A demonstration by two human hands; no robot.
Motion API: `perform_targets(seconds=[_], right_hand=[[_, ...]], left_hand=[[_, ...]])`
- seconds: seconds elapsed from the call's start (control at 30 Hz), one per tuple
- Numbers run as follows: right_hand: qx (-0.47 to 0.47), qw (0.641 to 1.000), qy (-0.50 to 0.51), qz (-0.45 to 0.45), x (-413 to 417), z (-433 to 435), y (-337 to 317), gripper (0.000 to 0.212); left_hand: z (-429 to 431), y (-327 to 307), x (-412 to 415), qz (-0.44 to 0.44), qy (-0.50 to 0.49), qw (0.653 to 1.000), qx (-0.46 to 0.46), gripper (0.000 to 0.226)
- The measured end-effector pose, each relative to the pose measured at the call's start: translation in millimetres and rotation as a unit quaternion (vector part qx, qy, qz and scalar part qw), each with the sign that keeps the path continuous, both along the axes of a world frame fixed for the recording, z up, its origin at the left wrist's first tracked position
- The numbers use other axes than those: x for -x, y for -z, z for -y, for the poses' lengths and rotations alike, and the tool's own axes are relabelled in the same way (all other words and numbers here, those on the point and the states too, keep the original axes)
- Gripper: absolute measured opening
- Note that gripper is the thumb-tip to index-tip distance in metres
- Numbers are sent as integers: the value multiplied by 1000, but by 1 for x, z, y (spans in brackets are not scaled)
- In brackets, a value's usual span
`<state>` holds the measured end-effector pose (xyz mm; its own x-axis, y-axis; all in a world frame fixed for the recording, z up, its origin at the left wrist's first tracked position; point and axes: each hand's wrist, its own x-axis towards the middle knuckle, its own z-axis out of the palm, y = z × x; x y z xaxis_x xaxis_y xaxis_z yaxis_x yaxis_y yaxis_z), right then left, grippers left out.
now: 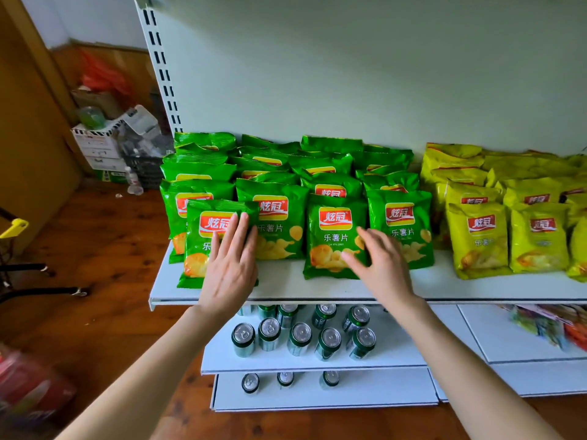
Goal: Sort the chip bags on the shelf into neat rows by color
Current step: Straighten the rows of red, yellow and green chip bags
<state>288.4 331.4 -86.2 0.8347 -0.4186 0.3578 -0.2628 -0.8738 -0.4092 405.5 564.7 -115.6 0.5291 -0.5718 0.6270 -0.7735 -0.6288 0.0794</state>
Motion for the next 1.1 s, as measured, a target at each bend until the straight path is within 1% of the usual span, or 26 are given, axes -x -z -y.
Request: perform_targets(seconds=[0.07, 0.17, 0.3, 0.37, 0.43, 0.53, 0.6, 0.67, 0.7, 0.77, 0.8, 0.87, 0.9, 0.93, 1.0, 1.07, 1.1], right_hand=[[-6, 999, -9, -38, -9, -13, 13, 66], [40, 999, -5, -31, -22, -15, 22, 64], [76, 997, 19, -12, -41, -13, 14, 61], [93, 995, 25, -17, -44, -14, 13, 60], [92, 995, 38, -16, -42, -15, 12, 58], [39, 997, 46, -45, -37, -19, 2, 58], [-7, 998, 45, -35, -32, -21, -5, 58], [-30, 998, 47, -17, -29, -26, -9, 56], [-35, 998, 44, -1, -29, -30, -10, 54], [-39, 998, 19, 37, -29, -43, -8, 47], [-43, 998, 3, 53, -31, -52, -7, 43], [-72, 995, -35, 63, -35, -76, -6, 39], [-93, 993, -56, 53, -38, -90, -5, 39], [-114, 990, -74, 37, -43, -105, -5, 44], [-153, 984, -93, -2, -56, -133, -4, 60], [-161, 982, -91, -23, -70, -157, -5, 73], [-158, 983, -86, -23, -75, -164, -5, 74]], left_hand=[[-4, 0, -1, 1, 7, 1000, 11, 49], [-9, -1, -5, 9, 15, 1000, 24, 50], [-10, -4, -10, 0, 11, 1000, 15, 79], [-10, -7, -10, -12, 15, 1000, 10, 82], [-12, -6, -11, -24, 18, 1000, 3, 78], [-16, -2, -10, -63, 51, 997, 4, 54], [-20, -1, -9, -96, 86, 991, 27, 45], [-30, -2, -10, -90, 102, 989, 64, 38], [-37, -2, -11, -82, 92, 989, 77, 38], [-53, 0, -16, -77, 32, 992, 93, 45], [-59, 1, -19, -93, -16, 990, 100, 54], [-66, -1, -25, -171, -92, 973, 122, 75], [-67, -3, -28, -210, -106, 963, 130, 82], [-68, -4, -32, -236, -105, 958, 129, 87], [-68, -6, -37, -256, -76, 956, 121, 87], [-69, -10, -38, -281, -49, 949, 134, 82], [-70, -13, -39, -300, -45, 941, 148, 81]])
